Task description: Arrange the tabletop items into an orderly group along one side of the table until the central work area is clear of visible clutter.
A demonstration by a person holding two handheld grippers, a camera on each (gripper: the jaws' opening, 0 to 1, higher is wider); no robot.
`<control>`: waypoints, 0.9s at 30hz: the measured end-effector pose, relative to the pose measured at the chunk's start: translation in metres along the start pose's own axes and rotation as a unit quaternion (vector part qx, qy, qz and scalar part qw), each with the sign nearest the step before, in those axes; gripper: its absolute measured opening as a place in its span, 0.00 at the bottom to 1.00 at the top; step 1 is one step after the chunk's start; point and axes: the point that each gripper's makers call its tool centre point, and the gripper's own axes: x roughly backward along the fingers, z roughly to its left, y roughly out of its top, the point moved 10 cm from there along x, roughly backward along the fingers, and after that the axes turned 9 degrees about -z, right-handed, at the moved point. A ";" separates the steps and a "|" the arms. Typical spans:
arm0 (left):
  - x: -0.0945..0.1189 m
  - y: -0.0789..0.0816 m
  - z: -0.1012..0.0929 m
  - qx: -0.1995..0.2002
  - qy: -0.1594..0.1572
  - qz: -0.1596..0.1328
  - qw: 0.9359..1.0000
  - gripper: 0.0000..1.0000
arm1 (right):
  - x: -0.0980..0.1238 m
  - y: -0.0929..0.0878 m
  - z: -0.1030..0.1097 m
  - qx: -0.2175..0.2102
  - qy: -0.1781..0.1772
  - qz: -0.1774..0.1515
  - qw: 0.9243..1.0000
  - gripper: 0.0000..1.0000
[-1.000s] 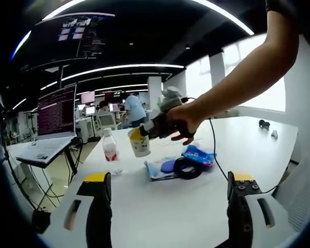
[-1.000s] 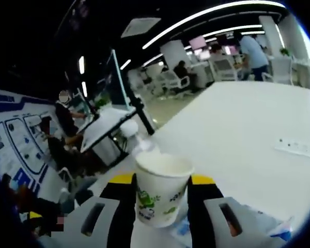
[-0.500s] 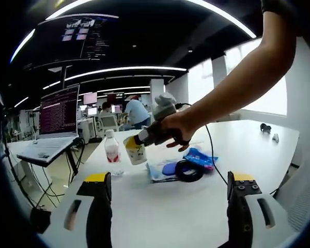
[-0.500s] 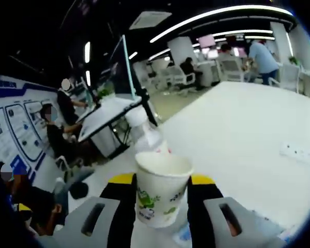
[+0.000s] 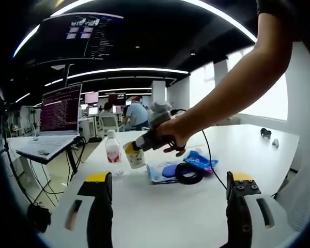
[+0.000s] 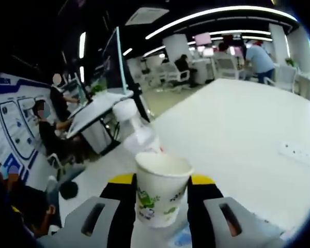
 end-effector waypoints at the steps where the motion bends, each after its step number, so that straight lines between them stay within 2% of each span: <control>1: 0.000 0.000 0.000 0.001 0.000 -0.001 1.000 0.91 | -0.001 -0.001 0.000 0.001 -0.002 0.000 1.000 0.35; 3: 0.001 0.001 0.001 0.007 0.002 -0.008 1.000 0.91 | -0.004 -0.002 -0.001 0.002 -0.004 0.001 1.000 0.35; 8: 0.000 0.000 0.000 0.004 0.002 -0.003 1.000 0.91 | -0.013 -0.008 -0.002 0.001 -0.013 0.008 1.000 0.35; 11: 0.000 0.000 0.001 0.004 0.002 -0.001 1.000 0.90 | -0.017 -0.008 -0.004 0.009 -0.032 0.008 0.999 0.35; 17: 0.000 0.000 0.002 0.010 0.007 -0.004 1.000 0.90 | -0.023 -0.009 -0.003 0.018 -0.039 0.010 0.999 0.35; 27: 0.000 -0.001 0.004 0.017 0.010 -0.004 1.000 0.90 | -0.031 -0.008 -0.009 0.000 -0.060 -0.001 0.998 0.35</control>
